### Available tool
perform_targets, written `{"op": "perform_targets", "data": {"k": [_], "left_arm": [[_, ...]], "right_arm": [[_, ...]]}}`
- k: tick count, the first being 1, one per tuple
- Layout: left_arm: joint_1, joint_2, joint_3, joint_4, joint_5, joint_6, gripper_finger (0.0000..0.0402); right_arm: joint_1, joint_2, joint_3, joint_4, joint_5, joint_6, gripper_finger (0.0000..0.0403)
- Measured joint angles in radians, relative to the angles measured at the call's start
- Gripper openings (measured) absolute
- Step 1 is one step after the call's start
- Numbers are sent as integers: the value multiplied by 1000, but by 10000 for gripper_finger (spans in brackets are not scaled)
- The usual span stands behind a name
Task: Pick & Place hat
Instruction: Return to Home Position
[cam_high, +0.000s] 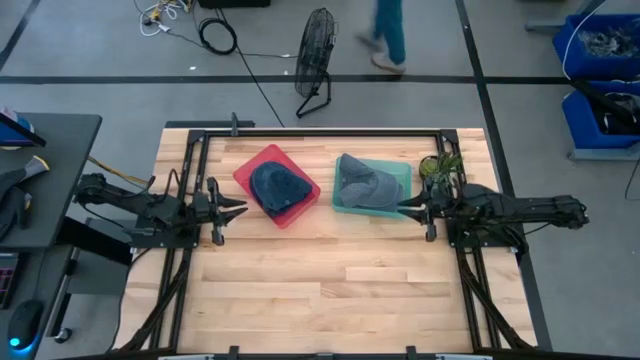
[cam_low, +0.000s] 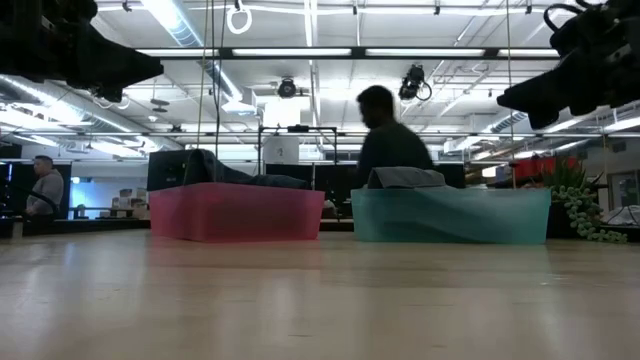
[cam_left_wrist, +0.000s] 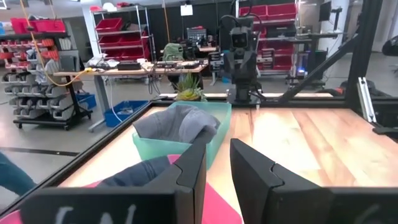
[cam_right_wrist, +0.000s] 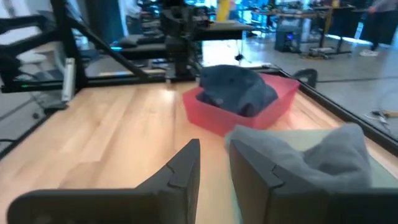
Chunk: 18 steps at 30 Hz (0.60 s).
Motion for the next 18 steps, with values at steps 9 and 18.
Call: {"op": "perform_targets", "data": {"k": [9,18], "left_arm": [[0,0,0,-158,0,-99,78],[0,2,0,-156,0,-61,78]], "right_arm": [[0,0,-5,8,42,3,94],[0,0,-5,-1,38,86,94]]}}
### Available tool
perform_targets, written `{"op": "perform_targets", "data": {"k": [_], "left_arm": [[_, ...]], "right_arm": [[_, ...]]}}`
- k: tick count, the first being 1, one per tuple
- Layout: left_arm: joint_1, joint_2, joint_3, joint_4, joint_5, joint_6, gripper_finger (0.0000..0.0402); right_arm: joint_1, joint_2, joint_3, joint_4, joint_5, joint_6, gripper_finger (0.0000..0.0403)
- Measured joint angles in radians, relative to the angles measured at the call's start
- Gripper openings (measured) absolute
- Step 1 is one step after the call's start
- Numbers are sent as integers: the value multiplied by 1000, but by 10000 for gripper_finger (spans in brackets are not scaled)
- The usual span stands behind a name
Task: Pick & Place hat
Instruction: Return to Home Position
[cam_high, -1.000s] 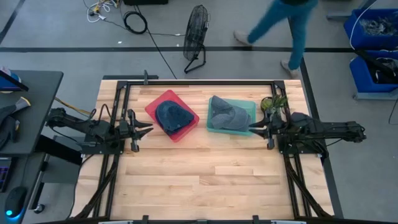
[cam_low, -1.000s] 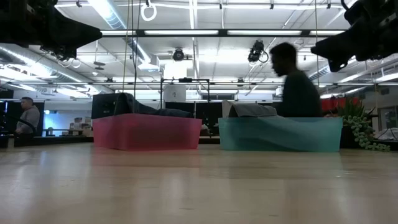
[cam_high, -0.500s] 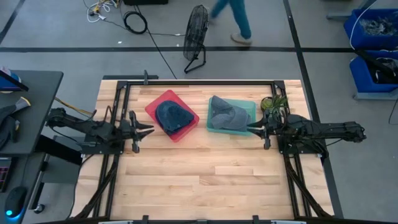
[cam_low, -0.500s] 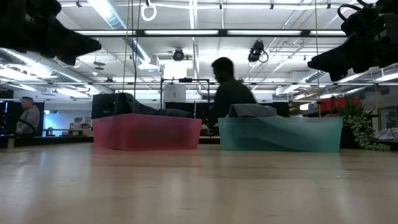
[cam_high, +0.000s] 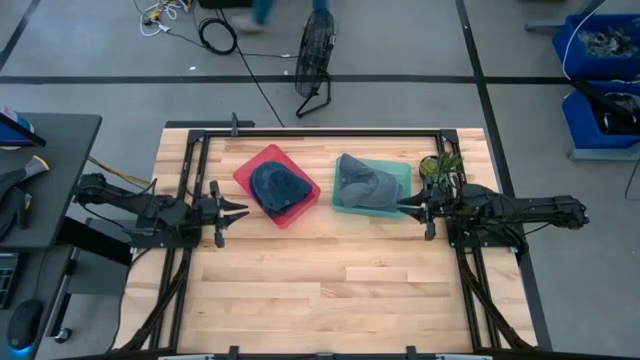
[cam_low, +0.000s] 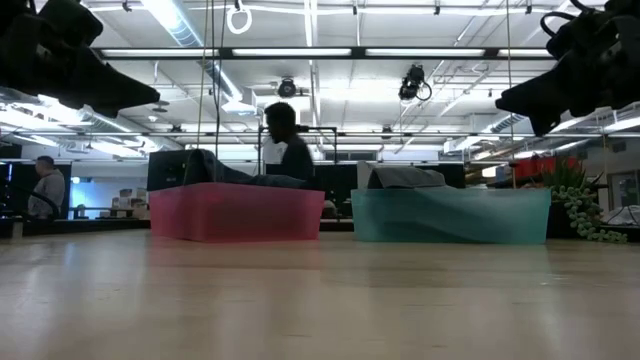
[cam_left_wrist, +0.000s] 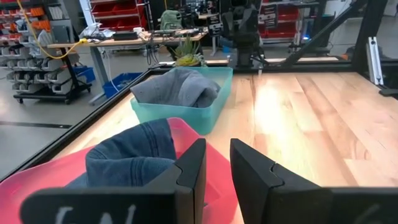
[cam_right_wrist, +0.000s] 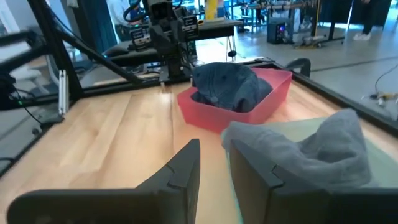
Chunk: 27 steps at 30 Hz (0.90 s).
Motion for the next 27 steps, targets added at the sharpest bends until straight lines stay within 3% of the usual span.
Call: {"op": "perform_targets", "data": {"k": [5,10,27], "left_arm": [[0,0,0,5,0,-10,78],[0,0,0,5,0,-11,78],[0,0,0,6,0,-12,78]], "right_arm": [[0,0,0,-31,-2,34,94],[0,2,0,-172,-2,34,94],[0,10,5,-175,-1,33,94]]}}
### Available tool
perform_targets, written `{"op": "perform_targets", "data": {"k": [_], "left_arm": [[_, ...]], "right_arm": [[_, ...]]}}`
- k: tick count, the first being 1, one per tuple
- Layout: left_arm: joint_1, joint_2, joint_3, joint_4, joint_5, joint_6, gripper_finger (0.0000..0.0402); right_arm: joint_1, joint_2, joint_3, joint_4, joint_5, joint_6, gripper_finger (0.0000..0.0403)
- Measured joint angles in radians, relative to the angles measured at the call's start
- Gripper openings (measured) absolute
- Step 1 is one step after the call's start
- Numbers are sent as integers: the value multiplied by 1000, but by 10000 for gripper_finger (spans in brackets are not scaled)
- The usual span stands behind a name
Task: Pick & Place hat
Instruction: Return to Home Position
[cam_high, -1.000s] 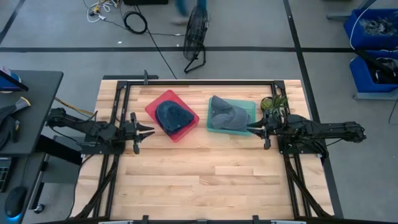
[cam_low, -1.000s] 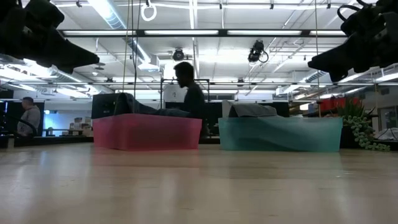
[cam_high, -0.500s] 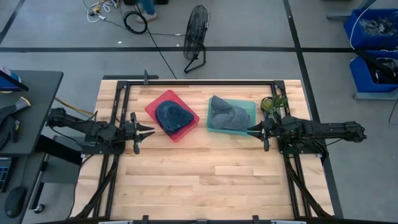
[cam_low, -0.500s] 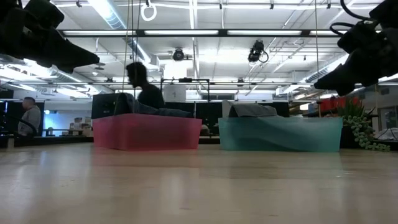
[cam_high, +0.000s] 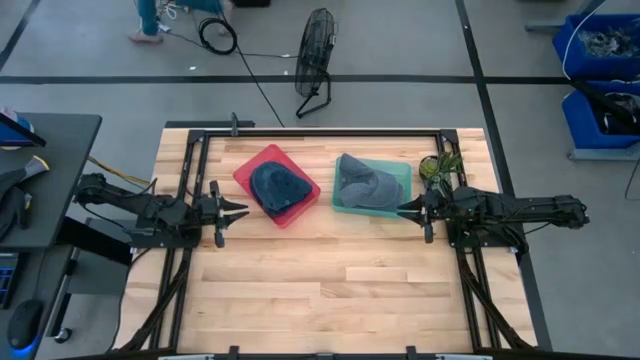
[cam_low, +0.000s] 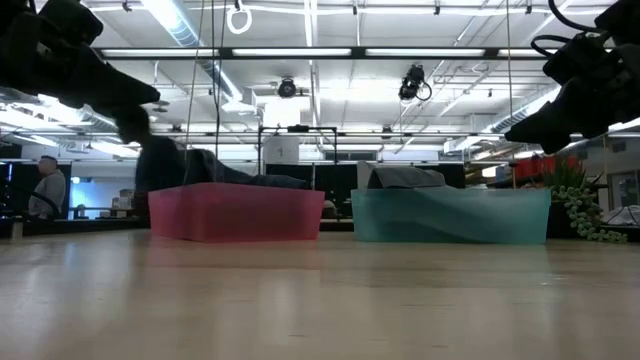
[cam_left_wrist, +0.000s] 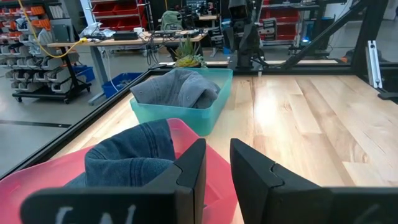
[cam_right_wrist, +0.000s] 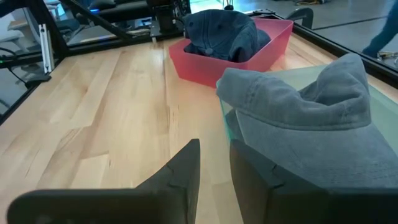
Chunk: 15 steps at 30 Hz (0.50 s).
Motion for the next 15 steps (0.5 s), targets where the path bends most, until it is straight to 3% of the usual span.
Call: {"op": "perform_targets", "data": {"k": [15], "left_arm": [[0,0,0,0,0,0,78]], "right_arm": [[0,0,0,0,0,0,94]]}}
